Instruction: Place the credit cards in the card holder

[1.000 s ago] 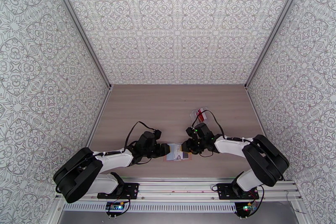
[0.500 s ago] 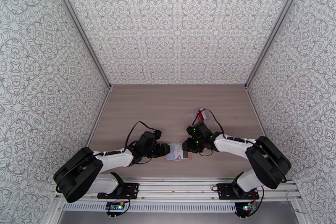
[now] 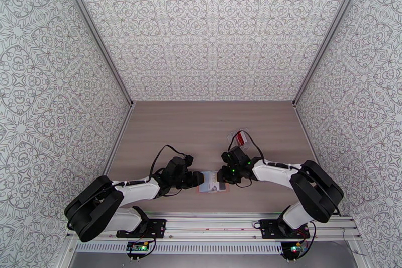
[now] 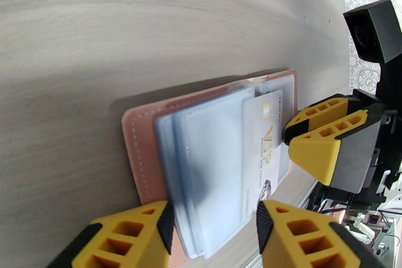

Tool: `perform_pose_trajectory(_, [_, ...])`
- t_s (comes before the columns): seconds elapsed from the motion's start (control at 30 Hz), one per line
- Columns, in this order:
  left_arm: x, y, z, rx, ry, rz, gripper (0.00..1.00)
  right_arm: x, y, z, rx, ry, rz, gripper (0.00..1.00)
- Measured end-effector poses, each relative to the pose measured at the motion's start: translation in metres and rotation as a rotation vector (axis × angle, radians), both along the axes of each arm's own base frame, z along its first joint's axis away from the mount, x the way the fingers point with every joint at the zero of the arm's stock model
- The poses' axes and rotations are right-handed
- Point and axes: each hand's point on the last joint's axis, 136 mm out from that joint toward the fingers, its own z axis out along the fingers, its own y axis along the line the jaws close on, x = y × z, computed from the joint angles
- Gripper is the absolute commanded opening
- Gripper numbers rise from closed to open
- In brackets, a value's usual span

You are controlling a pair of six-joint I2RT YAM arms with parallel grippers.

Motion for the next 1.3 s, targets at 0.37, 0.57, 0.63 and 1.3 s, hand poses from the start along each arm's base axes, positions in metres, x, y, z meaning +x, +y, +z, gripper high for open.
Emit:
perform_pose_trajectory(0.37, [0.0,0.0,0.0,0.0,0.0,0.0,0.52,0.0,0.007,-0.001,-0.011,-0.001,0.016,0.26])
perform_pose_trajectory(0.57, [0.0,0.0,0.0,0.0,0.0,0.0,0.51,-0.001,0.01,-0.001,-0.014,-0.003,0.023,0.26])
perform_pose_trajectory(0.63, [0.0,0.0,0.0,0.0,0.0,0.0,0.52,-0.001,0.01,-0.001,-0.016,-0.004,0.024,0.26])
perform_pose_trajectory(1.3, [0.0,0.0,0.0,0.0,0.0,0.0,0.51,-0.002,0.019,0.0,-0.059,-0.008,0.047,0.24])
